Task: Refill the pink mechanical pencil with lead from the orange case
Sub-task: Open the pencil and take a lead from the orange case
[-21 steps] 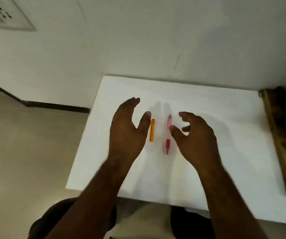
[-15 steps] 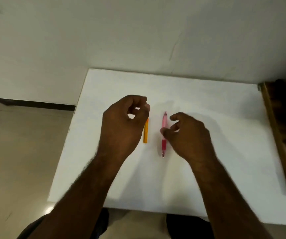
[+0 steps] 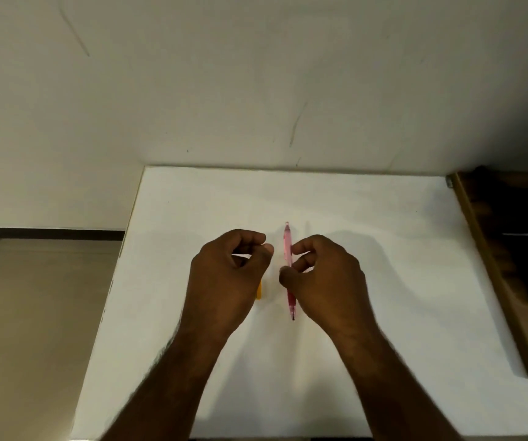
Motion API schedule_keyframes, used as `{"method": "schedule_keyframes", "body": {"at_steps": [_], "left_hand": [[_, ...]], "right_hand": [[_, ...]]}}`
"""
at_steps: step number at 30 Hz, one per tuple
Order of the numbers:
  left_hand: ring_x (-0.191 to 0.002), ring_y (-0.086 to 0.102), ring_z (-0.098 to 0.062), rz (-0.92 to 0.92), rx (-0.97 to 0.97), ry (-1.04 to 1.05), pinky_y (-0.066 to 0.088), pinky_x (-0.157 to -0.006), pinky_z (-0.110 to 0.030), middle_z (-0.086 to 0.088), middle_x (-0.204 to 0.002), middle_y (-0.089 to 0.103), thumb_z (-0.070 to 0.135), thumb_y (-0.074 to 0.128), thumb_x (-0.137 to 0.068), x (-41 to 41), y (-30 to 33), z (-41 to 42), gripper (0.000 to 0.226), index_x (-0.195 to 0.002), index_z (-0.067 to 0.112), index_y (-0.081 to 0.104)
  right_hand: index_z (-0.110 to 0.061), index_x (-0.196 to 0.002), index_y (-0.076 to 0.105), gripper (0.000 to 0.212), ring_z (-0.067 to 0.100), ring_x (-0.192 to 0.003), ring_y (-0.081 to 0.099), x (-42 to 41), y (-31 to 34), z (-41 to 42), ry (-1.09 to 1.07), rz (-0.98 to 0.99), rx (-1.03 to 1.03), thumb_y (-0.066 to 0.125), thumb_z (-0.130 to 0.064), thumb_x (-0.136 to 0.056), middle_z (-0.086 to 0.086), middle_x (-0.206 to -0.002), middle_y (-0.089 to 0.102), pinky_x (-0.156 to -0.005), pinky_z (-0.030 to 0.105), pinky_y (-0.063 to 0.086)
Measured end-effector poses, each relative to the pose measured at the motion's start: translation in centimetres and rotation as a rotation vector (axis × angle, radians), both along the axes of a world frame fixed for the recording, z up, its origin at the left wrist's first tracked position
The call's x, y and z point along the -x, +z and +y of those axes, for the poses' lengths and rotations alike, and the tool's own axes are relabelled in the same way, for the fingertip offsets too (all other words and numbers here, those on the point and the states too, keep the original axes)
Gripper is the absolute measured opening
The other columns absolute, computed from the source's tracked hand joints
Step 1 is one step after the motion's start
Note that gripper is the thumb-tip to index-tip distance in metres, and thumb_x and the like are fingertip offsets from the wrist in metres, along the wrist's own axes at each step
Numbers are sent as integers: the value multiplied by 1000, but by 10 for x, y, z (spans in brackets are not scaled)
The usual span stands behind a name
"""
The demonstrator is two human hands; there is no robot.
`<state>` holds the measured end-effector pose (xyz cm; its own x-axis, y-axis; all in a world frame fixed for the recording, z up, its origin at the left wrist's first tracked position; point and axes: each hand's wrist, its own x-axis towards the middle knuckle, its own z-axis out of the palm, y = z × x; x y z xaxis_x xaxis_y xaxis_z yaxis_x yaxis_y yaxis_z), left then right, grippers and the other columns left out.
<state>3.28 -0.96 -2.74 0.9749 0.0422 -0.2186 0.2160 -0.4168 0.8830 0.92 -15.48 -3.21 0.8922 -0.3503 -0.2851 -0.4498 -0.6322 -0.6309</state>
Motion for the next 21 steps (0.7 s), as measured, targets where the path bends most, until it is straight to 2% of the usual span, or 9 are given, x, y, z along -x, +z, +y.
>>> {"method": "schedule_keyframes", "body": {"at_steps": [3, 6, 8, 12, 16, 19, 21], "left_hand": [[-83, 69, 2, 12, 17, -27, 53, -78, -20, 20, -91, 73, 38, 70, -88, 1, 4, -2, 12, -98, 34, 73], [-81, 68, 2, 17, 42, -63, 51, -74, -19, 20, -89, 74, 39, 67, -89, 10, 10, -1, 13, -98, 33, 74], [-79, 69, 2, 20, 72, -78, 49, -70, -17, 21, -87, 74, 40, 66, -90, 22, 14, 0, 12, -97, 35, 74], [-82, 68, 5, 42, 95, -41, 53, -71, -20, 22, -91, 74, 45, 66, -89, 45, 16, 5, 16, -102, 38, 73], [-85, 64, 12, 45, 35, -26, 53, -70, -16, 35, -90, 68, 63, 60, -77, 57, 19, 11, 22, -94, 50, 67], [-81, 68, 6, 75, 104, -6, 52, -70, -19, 27, -87, 73, 52, 65, -84, 43, 33, 10, 16, -93, 42, 72], [-78, 71, -2, 86, 168, 29, 55, -69, -25, 16, -84, 76, 42, 66, -88, 20, 43, 5, 12, -88, 36, 75]], "right_hand": [[-39, -97, 60, 30, -2, -69, 64, 10, 12, 3, -13, -88, -78, 82, -36, -79, -22, -78, 67, -64, 16, 46], [-36, -99, 63, 26, 1, -68, 67, 22, 19, 9, -6, -120, -160, 82, -33, -82, -20, -81, 68, -62, 12, 46], [-36, -100, 65, 24, -4, -71, 67, 30, 23, 11, -2, -137, -215, 82, -33, -83, -20, -79, 68, -57, 6, 45], [-37, -100, 66, 23, -1, -67, 70, 44, 27, 11, -17, -168, -286, 82, -34, -83, -20, -76, 69, -60, 17, 56], [-41, -97, 64, 24, -4, -71, 69, 49, 31, 7, -12, -172, -295, 82, -38, -82, -21, -75, 69, -58, 14, 55], [-37, -100, 66, 26, -1, -71, 70, 36, 45, -3, -5, -176, -284, 84, -32, -82, -26, -82, 69, -67, 27, 62], [-35, -102, 66, 27, 0, -69, 70, 20, 53, -10, -13, -200, -266, 84, -30, -82, -21, -80, 71, -72, 32, 63]]}}
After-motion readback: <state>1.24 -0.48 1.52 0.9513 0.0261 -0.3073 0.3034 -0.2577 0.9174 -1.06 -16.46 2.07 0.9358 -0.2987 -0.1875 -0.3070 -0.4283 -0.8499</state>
